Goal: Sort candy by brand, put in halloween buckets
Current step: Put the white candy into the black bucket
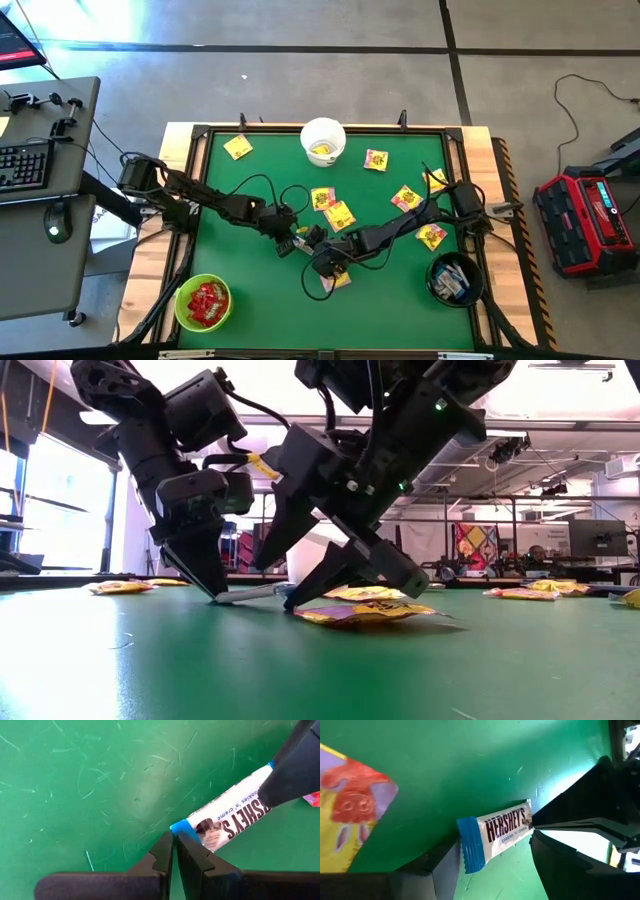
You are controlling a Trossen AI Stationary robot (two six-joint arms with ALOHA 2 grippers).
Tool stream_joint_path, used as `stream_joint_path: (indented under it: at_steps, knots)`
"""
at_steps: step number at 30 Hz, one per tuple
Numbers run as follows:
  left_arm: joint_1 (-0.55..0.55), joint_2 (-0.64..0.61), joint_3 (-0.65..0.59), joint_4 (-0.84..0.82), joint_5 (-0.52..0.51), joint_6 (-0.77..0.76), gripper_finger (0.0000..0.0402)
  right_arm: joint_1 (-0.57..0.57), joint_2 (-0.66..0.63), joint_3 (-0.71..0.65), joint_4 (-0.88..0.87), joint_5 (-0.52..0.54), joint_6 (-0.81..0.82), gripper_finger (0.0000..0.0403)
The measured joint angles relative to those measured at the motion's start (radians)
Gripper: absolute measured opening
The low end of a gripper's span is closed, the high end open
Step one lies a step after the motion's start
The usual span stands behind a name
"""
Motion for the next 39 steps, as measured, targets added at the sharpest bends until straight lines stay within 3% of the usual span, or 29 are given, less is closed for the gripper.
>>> stream_joint_path:
  at_steps: [12,24,28,33,39]
  knots:
    - [-0.009,0.000,0.000,-0.015,-0.005,0.001,0.0019,0.019,0.003,-0.001,0.027,0.076,0.060,0.0212]
    - [-0.009,0.000,0.000,-0.001,0.006,0.001,0.0019,0.021,0.002,-0.001,0.061,0.093,0.062,0.0050]
    - [-0.009,0.000,0.000,0.000,0.004,0.006,0.0019,0.026,-0.001,-0.001,0.065,0.136,0.063,0.0013]
    - [-0.011,-0.019,-0.002,-0.008,-0.022,0.088,0.0031,0.040,-0.013,-0.001,0.046,0.186,0.082,0.0009]
    - [0.007,-0.097,0.009,-0.022,-0.117,0.184,0.0063,0.039,-0.101,-0.001,-0.112,0.228,0.212,0.0011]
